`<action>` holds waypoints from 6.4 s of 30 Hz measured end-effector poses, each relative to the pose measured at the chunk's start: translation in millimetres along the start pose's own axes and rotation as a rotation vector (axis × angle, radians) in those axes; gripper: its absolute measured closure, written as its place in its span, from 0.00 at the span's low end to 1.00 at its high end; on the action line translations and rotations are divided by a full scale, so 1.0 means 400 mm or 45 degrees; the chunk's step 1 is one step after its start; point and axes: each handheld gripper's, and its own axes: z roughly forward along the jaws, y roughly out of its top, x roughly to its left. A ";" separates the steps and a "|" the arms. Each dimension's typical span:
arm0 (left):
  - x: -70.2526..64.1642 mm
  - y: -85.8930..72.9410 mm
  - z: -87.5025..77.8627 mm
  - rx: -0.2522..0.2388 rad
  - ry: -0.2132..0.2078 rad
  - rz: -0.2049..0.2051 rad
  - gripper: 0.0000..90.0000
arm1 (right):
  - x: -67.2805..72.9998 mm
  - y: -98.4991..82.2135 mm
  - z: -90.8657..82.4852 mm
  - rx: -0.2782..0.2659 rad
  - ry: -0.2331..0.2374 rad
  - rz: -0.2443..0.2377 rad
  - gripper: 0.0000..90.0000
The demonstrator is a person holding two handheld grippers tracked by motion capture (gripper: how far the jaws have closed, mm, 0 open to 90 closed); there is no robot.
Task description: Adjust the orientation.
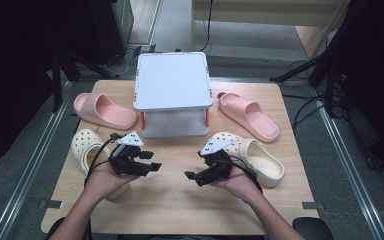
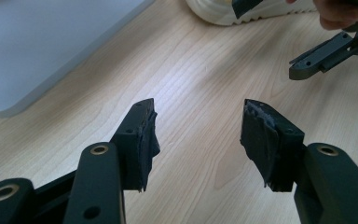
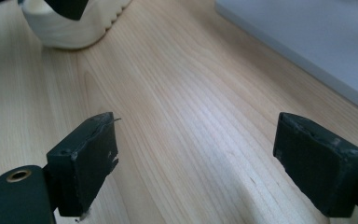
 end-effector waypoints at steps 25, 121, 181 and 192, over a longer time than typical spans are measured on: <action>0.039 -0.031 -0.095 -0.001 0.079 -0.104 0.50 | -0.022 0.016 -0.019 0.038 0.020 0.032 0.32; 0.083 0.098 -0.153 0.111 0.045 0.042 0.86 | -0.033 0.025 -0.017 0.094 0.056 0.073 0.38; 0.060 0.059 -0.026 0.056 -0.127 -0.047 0.84 | -0.012 0.011 -0.029 0.047 0.055 0.082 0.46; 0.093 -0.007 -0.028 0.031 -0.028 -0.125 0.94 | 0.000 0.024 -0.011 0.055 0.121 0.025 0.74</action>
